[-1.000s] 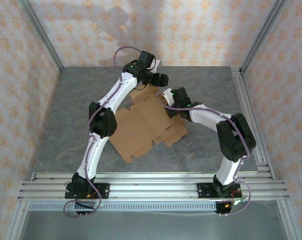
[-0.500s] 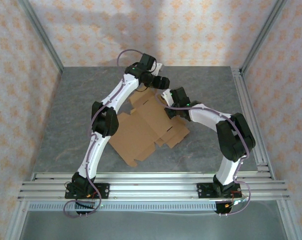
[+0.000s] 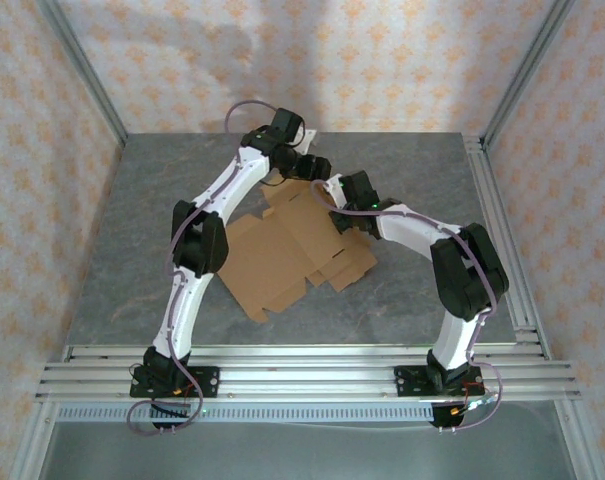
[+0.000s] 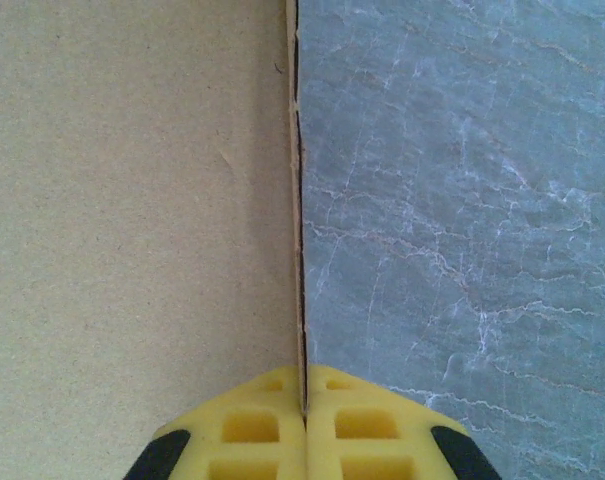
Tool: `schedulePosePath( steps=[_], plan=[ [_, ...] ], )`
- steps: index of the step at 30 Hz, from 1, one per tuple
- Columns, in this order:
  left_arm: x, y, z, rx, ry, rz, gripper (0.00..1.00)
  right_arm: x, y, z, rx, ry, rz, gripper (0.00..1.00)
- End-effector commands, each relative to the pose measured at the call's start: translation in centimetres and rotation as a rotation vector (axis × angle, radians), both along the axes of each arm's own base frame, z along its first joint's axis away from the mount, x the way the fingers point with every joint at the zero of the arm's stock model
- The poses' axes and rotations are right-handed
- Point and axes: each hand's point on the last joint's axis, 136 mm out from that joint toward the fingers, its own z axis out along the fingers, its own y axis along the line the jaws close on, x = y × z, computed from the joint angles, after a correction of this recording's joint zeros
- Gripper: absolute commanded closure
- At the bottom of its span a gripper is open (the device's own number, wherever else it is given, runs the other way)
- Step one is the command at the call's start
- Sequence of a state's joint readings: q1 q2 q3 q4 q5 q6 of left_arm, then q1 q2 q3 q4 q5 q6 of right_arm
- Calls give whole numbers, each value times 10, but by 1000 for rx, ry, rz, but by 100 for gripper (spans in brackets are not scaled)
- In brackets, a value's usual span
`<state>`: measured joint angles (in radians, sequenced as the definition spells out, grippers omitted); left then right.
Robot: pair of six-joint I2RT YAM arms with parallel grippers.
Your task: Fold the paper box
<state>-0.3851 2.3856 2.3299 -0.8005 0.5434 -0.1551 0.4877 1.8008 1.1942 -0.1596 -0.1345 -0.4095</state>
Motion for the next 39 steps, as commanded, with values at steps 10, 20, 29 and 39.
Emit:
schedulePosePath(
  steps=[10, 20, 29, 39],
  plan=[
    [-5, -7, 26, -139, 54, 71, 32, 14, -3, 4, -5, -5, -54, 100],
    [-2, -10, 8, -184, 160, 211, 41, 15, 3, 8, 25, -16, -35, 100],
    [-1, -10, -1, -180, 210, 310, 51, 14, 5, 8, 10, -22, -16, 100],
    [-8, -8, -16, -136, 255, 396, 57, 16, 8, 12, 4, -34, -6, 100]
  ],
)
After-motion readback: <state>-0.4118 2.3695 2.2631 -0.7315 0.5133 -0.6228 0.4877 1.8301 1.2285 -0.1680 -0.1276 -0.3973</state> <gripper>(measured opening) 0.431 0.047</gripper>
